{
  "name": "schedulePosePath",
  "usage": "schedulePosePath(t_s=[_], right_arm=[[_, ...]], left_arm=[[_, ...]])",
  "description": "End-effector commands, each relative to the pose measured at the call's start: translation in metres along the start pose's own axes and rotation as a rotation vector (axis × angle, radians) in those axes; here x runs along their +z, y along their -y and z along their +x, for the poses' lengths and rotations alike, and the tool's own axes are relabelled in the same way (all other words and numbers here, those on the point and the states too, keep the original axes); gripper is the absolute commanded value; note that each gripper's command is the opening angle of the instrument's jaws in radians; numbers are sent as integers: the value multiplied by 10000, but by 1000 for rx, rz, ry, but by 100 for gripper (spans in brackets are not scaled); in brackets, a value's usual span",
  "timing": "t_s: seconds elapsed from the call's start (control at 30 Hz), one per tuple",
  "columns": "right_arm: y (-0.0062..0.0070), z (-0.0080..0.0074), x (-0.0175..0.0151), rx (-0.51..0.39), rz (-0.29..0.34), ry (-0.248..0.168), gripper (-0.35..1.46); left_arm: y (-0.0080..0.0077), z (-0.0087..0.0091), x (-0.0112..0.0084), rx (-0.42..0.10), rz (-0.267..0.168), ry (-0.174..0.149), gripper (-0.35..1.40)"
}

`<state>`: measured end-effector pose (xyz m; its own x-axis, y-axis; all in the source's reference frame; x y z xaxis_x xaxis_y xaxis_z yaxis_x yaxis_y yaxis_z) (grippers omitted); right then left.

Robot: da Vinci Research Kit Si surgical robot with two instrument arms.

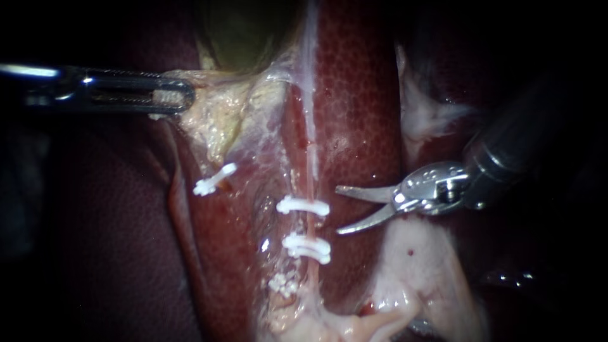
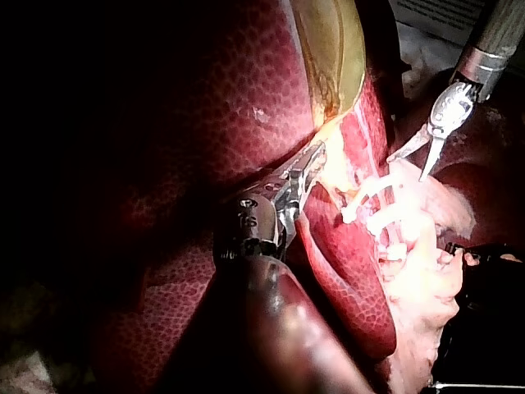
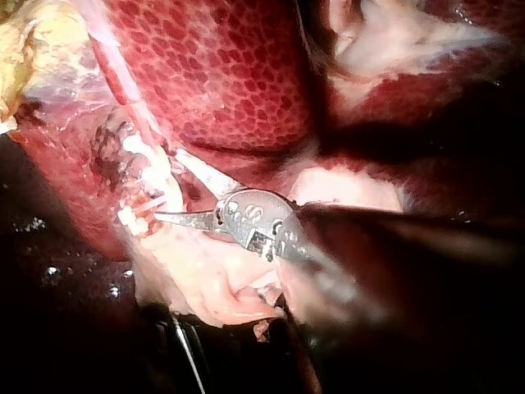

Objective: Go to the cutting position right tube

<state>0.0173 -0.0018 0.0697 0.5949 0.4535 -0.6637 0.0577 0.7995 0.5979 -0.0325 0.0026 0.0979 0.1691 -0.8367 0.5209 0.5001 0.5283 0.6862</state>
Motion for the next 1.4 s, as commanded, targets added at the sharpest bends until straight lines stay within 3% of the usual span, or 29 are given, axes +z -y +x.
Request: schedulePosePath(t_s=[0.03,0.37,0.63,0.93,1.4], right_arm=[[1,-3,7,4,6,5,143],[3,-12,32,31,34,22,143],[2,-10,40,49,56,9,143],[0,-4,53,54,132,-24,143],[-23,5,76,55,227,-10,141]], left_arm=[[0,0,0,0,0,0,-35],[0,1,0,0,0,0,-35],[0,1,0,0,0,0,-35],[0,1,0,0,0,0,-35],[0,1,0,0,-1,0,-35]])
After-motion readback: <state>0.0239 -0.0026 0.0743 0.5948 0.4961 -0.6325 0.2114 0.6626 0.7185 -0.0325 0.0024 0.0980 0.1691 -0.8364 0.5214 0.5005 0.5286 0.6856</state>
